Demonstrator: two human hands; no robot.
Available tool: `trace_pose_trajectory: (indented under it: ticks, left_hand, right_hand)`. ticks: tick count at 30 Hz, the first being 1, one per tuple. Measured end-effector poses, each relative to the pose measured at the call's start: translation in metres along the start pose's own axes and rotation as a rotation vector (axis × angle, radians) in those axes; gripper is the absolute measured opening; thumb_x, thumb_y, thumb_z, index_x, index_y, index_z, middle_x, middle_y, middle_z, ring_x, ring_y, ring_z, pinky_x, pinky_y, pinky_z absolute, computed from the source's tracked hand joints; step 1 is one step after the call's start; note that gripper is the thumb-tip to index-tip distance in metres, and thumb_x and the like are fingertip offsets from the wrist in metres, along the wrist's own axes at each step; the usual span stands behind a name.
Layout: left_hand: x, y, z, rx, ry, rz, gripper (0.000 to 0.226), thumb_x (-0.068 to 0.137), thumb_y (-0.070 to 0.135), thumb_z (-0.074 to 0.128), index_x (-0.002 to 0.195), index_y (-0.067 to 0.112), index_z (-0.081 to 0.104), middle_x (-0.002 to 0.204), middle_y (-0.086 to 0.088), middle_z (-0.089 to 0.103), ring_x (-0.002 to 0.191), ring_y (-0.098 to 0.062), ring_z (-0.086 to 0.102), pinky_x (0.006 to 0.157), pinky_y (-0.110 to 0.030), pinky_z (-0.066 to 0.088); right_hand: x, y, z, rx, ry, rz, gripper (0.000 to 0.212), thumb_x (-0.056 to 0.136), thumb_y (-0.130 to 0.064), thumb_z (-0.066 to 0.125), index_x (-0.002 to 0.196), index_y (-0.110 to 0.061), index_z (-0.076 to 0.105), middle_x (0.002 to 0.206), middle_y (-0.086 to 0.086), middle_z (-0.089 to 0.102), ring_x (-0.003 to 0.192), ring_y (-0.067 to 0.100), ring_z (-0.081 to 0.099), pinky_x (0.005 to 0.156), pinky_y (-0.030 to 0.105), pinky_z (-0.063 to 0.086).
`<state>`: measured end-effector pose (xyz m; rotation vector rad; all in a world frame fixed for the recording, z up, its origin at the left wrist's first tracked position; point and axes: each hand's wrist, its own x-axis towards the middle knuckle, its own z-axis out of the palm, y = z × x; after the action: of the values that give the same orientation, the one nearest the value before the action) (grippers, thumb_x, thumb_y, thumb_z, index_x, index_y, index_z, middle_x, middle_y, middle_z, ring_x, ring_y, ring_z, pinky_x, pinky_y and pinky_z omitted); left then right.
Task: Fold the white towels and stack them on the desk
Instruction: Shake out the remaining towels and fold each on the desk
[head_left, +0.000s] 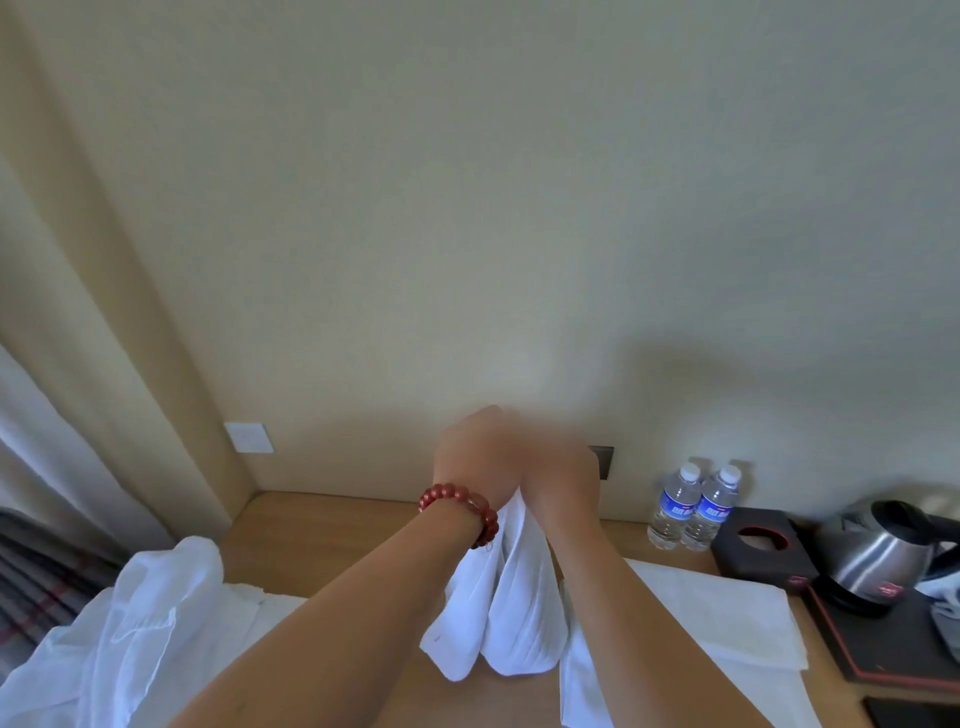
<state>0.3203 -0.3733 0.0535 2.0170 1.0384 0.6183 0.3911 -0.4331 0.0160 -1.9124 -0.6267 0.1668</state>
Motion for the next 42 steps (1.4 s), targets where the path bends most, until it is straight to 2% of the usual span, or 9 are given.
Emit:
trace_pose_trajectory:
  ticks: [8,13,17,21,26,30,34,37,42]
  left_hand:
    - [-0.002,-0.005,0.008,0.317,-0.128,0.208,0.031,0.105,0.026,0.035,0.074,0.02,0.037,0.079,0.002,0.047,0.068,-0.015,0.046,0.057,-0.028,0.031]
    - [-0.006,-0.013,0.014,0.493,-0.147,0.347,0.015,0.103,0.02,0.037,0.089,0.017,0.042,0.083,0.002,0.042,0.079,-0.02,0.048,0.067,-0.028,0.034]
    - [-0.008,-0.016,0.017,0.537,-0.185,0.433,0.012,0.101,0.015,0.037,0.09,0.018,0.041,0.082,0.002,0.039,0.079,-0.02,0.043,0.068,-0.027,0.032]
    - [-0.004,-0.019,0.018,0.626,-0.215,0.438,0.007,0.098,0.015,0.039,0.094,0.019,0.043,0.094,-0.002,0.05,0.083,-0.02,0.047,0.07,-0.028,0.033]
    - [-0.009,-0.02,0.02,0.832,-0.249,0.611,0.029,0.098,0.008,0.036,0.121,0.009,0.053,0.117,-0.007,0.059,0.103,-0.022,0.054,0.077,-0.029,0.039]
    - [-0.011,-0.022,0.019,0.717,-0.304,0.556,0.029,0.096,0.005,0.034,0.118,0.005,0.053,0.112,-0.01,0.057,0.099,-0.023,0.052,0.087,-0.032,0.042]
    - [-0.015,-0.028,0.021,0.433,-0.36,0.4,0.022,0.088,0.001,0.041,0.104,0.009,0.053,0.095,-0.002,0.053,0.082,-0.017,0.048,0.069,-0.023,0.035]
    - [-0.014,-0.033,0.017,0.246,-0.251,0.327,0.02,0.087,-0.002,0.04,0.087,0.017,0.046,0.082,0.002,0.049,0.072,-0.016,0.048,0.06,-0.023,0.034]
    - [-0.021,-0.037,0.014,0.172,-0.229,0.353,0.014,0.086,0.006,0.048,0.096,0.016,0.05,0.094,0.001,0.053,0.077,-0.013,0.053,0.06,-0.02,0.038]
  right_hand:
    - [0.0,0.012,-0.01,0.374,-0.127,0.237,0.037,0.084,-0.029,0.06,0.068,0.003,0.051,0.063,0.01,0.048,0.063,0.02,0.043,0.065,0.036,0.036]
    - [-0.003,0.018,-0.014,0.243,-0.142,0.209,0.035,0.073,-0.034,0.051,0.06,-0.002,0.046,0.062,0.011,0.045,0.064,0.023,0.042,0.066,0.044,0.042]
    - [-0.005,0.018,-0.018,0.165,-0.129,0.204,0.045,0.088,-0.02,0.05,0.043,-0.019,0.044,0.047,-0.007,0.044,0.062,0.021,0.041,0.065,0.039,0.035]
    - [-0.01,0.015,-0.016,0.147,-0.188,0.157,0.036,0.085,-0.031,0.041,0.061,-0.005,0.05,0.066,0.016,0.059,0.072,0.038,0.055,0.074,0.05,0.049]
    - [-0.013,0.019,-0.016,0.158,-0.239,0.224,0.057,0.1,-0.054,0.045,0.059,-0.014,0.048,0.056,-0.002,0.052,0.06,0.015,0.052,0.066,0.034,0.042]
    - [-0.009,0.025,-0.013,0.12,-0.202,0.147,0.048,0.104,-0.033,0.046,0.062,-0.008,0.049,0.057,-0.003,0.05,0.06,0.016,0.044,0.064,0.035,0.036]
    - [-0.007,0.017,-0.016,0.112,-0.183,0.068,0.029,0.101,-0.015,0.046,0.086,-0.014,0.07,0.083,-0.006,0.07,0.081,0.011,0.063,0.076,0.027,0.048]
    - [-0.002,0.004,-0.019,0.055,-0.232,-0.036,0.029,0.102,-0.015,0.046,0.092,-0.018,0.073,0.091,-0.013,0.071,0.091,0.002,0.063,0.08,0.019,0.047]
    - [0.001,0.001,-0.02,0.168,-0.311,0.034,0.019,0.1,-0.023,0.053,0.106,-0.032,0.069,0.084,-0.008,0.065,0.087,0.008,0.064,0.081,0.024,0.049]
